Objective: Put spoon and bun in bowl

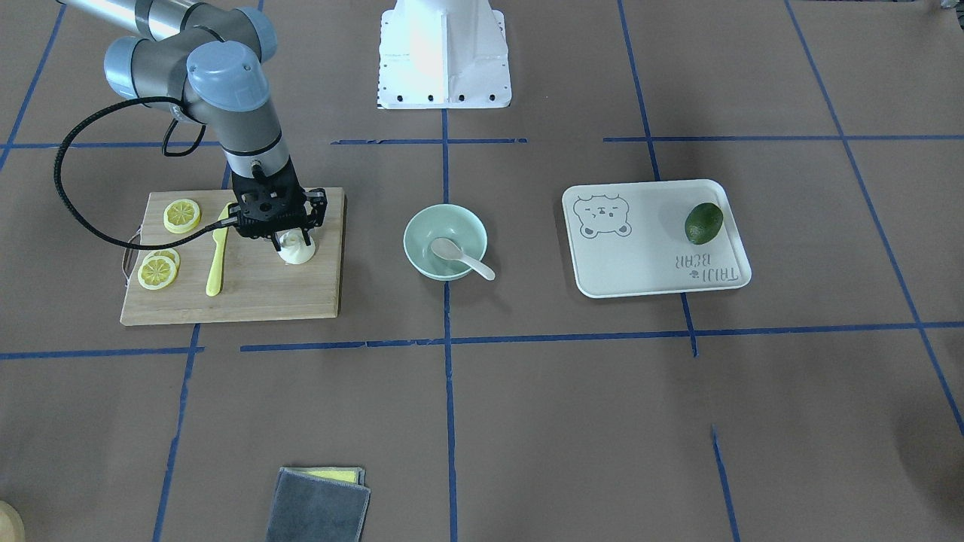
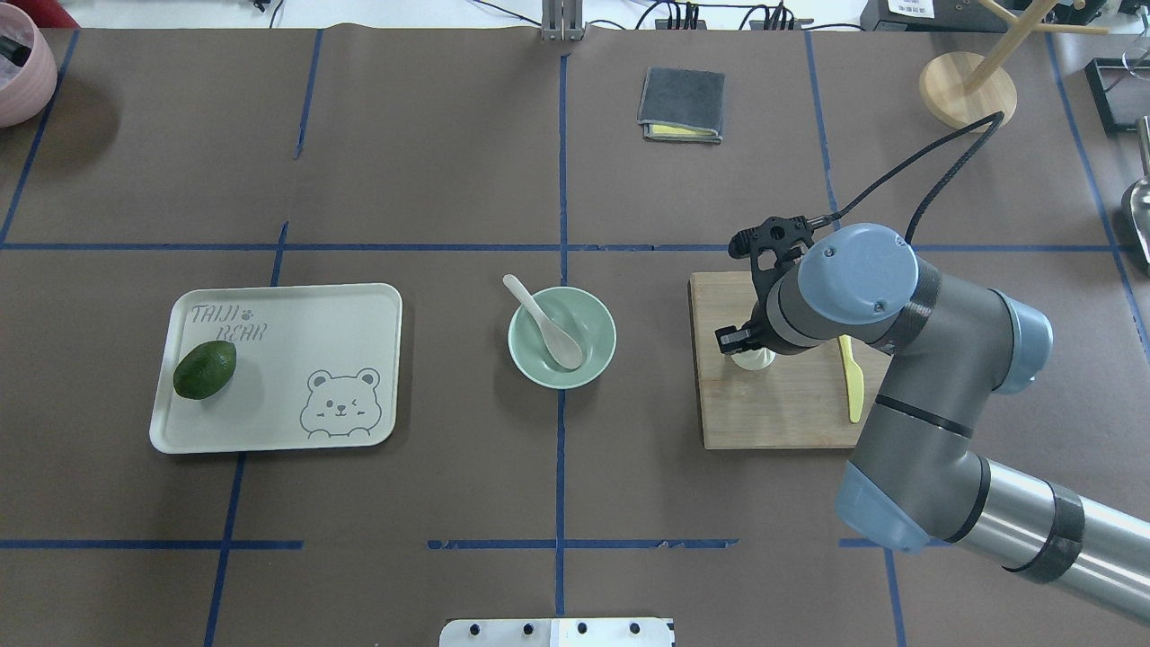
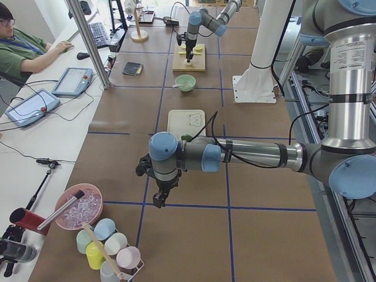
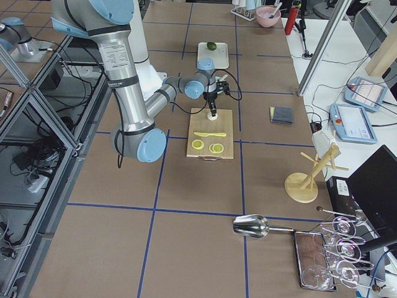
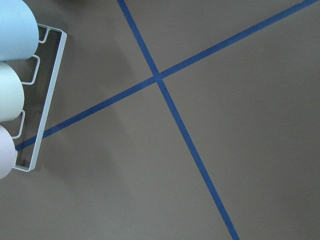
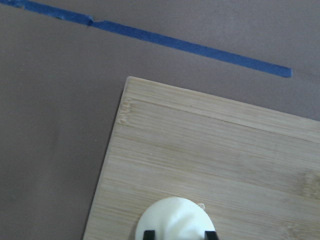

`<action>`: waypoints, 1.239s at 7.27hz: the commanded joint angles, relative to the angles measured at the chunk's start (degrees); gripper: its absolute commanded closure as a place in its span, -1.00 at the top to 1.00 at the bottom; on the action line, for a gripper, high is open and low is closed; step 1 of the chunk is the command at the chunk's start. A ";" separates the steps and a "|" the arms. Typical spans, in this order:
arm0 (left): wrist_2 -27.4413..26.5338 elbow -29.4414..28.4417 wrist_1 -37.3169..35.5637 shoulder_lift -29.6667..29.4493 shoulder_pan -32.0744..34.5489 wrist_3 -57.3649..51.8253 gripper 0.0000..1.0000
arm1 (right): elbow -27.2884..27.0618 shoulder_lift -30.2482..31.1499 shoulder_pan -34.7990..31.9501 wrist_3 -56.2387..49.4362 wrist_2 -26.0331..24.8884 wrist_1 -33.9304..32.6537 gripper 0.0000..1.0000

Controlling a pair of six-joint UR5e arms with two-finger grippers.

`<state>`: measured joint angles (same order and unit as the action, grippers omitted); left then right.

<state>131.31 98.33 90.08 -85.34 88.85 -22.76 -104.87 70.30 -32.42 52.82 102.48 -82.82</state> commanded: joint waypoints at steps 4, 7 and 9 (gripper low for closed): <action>0.00 0.02 0.00 -0.09 0.01 0.00 1.00 | -3.30 -1.56 -0.01 0.79 0.26 -0.41 -1.00; 0.44 -0.15 0.00 0.26 0.10 -0.18 1.00 | -2.28 -19.28 0.25 7.26 0.35 -17.53 -1.00; 0.44 0.19 -0.08 0.26 0.10 -0.26 1.00 | 6.03 -26.67 2.61 11.50 -0.17 -17.29 -1.00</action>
<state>131.68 98.40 90.02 -85.07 88.93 -22.99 -103.55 48.38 -31.21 61.72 102.59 -99.58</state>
